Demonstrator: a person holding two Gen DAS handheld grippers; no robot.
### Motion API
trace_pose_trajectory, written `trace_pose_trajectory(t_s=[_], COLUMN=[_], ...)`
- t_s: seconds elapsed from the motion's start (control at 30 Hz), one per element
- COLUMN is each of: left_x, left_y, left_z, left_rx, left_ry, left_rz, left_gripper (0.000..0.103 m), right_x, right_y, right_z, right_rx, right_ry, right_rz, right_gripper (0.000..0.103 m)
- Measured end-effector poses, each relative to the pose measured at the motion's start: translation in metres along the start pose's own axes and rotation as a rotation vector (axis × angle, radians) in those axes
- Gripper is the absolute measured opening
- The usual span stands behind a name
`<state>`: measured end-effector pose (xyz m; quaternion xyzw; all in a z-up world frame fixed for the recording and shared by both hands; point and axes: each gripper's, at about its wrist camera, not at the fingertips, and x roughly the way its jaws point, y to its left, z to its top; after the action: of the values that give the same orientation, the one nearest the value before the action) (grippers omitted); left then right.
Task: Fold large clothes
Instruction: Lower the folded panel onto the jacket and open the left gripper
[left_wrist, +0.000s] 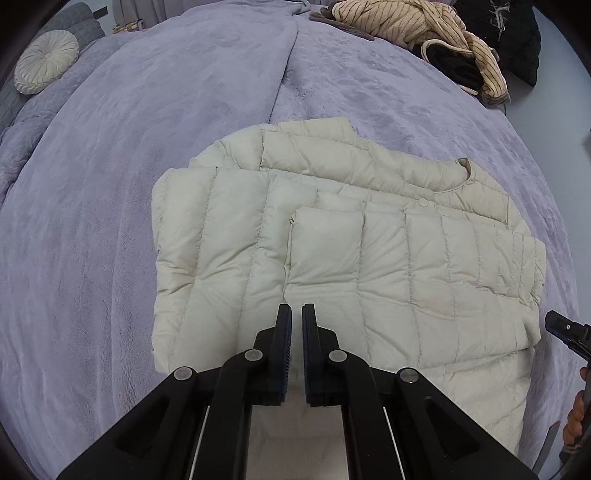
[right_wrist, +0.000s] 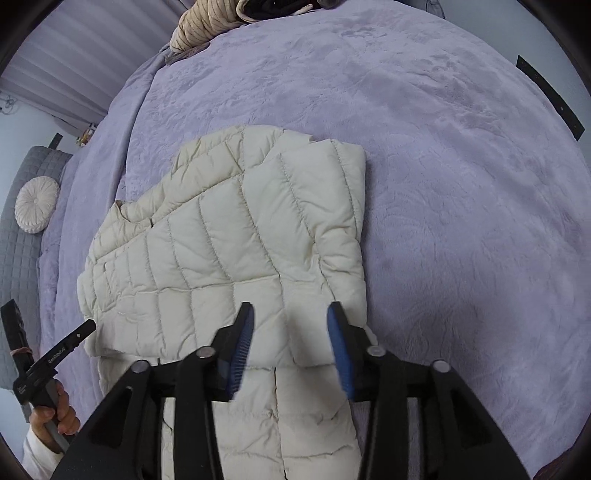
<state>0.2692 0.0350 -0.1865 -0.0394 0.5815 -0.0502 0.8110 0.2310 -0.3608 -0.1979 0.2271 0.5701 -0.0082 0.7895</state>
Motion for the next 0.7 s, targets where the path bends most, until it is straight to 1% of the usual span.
trace_pose_trajectory(t_s=[0.03, 0.2, 0.3, 0.37, 0.4, 0.43, 0.5, 0.67, 0.7], left_x=[-0.005, -0.023, -0.034, -0.037, -0.039, -0.041, -0.045, -0.051, -0.053], left_y=[0.0, -0.007, -0.008, -0.008, -0.008, -0.007, -0.004, 0.002, 0.003], left_z=[-0.003, -0.019, -0.03, -0.035, -0.038, -0.041, -0.047, -0.063, -0.066], left_rx=[-0.003, 0.012, 0.022, 0.026, 0.027, 0.025, 0.019, 0.0, -0.002], left_ry=[0.003, 0.008, 0.004, 0.012, 0.016, 0.015, 0.016, 0.031, 0.031], left_rz=[-0.002, 0.019, 0.035, 0.053, 0.058, 0.057, 0.06, 0.061, 0.06], left_gripper=[0.007, 0.007, 0.007, 0.007, 0.007, 0.007, 0.007, 0.007, 0.009], right_x=[-0.004, -0.015, -0.021, -0.027, -0.029, -0.031, -0.036, -0.047, -0.049], right_y=[0.002, 0.011, 0.016, 0.019, 0.019, 0.02, 0.022, 0.025, 0.026], right_z=[-0.004, -0.027, -0.039, -0.046, -0.049, -0.052, -0.057, -0.066, -0.068], right_rx=[-0.002, -0.005, -0.009, -0.014, -0.014, -0.012, -0.012, -0.021, -0.02], right_ry=[0.0, 0.037, 0.047, 0.05, 0.052, 0.054, 0.053, 0.057, 0.056], right_rz=[0.002, 0.004, 0.008, 0.007, 0.007, 0.009, 0.013, 0.006, 0.006], right_gripper=[0.059, 0.059, 0.066, 0.066, 0.068, 0.072, 0.076, 0.079, 0.079])
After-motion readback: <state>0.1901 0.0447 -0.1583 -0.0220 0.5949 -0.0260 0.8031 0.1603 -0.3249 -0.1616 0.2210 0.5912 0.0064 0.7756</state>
